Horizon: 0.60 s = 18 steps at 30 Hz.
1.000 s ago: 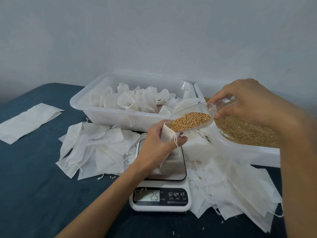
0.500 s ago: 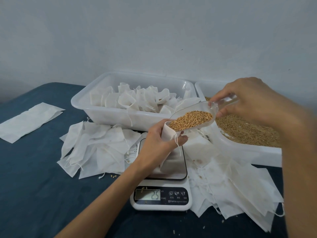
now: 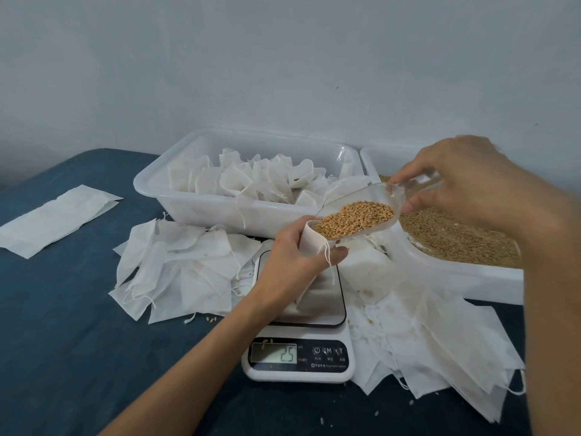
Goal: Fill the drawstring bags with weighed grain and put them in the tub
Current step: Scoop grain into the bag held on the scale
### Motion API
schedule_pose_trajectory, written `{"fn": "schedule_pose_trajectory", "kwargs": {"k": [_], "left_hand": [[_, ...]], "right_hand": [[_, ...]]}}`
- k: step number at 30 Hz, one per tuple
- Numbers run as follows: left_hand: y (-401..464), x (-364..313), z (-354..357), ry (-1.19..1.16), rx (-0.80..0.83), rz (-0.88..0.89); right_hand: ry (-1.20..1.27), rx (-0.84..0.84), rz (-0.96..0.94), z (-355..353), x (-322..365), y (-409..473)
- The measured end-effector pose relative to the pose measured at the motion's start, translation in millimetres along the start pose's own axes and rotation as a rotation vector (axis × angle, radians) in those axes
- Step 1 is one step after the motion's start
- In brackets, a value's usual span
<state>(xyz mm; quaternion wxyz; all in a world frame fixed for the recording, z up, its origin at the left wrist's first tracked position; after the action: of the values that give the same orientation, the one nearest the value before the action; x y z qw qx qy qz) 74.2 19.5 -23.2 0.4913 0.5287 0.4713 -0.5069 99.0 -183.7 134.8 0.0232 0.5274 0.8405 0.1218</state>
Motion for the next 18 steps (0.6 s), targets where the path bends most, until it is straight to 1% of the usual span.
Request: {"fn": "schedule_pose_trajectory", "kwargs": {"k": [4, 18], "left_hand": [[-0.1, -0.3, -0.2, -0.002, 0.006, 0.011], [-1.7, -3.9, 0.5, 0.017, 0.0, 0.013]], "right_hand": [[0.013, -0.005, 0.013, 0.1, 0.1, -1.2], [0.084, 0.058, 0.016, 0.7, 0.4, -2.5]]}}
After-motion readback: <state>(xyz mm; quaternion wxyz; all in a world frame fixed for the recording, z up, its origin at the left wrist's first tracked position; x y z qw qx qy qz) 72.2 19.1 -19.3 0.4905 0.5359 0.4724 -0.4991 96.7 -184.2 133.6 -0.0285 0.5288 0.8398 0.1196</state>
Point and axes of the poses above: each hand's wrist, its own y-axis towards the middle knuckle, its own z-axis out of the palm, x = y × z, the point moved 4 cm from there along y, towards the middle knuckle, and after that the axes turned 9 degrees about -z, right-handed, at the moved point
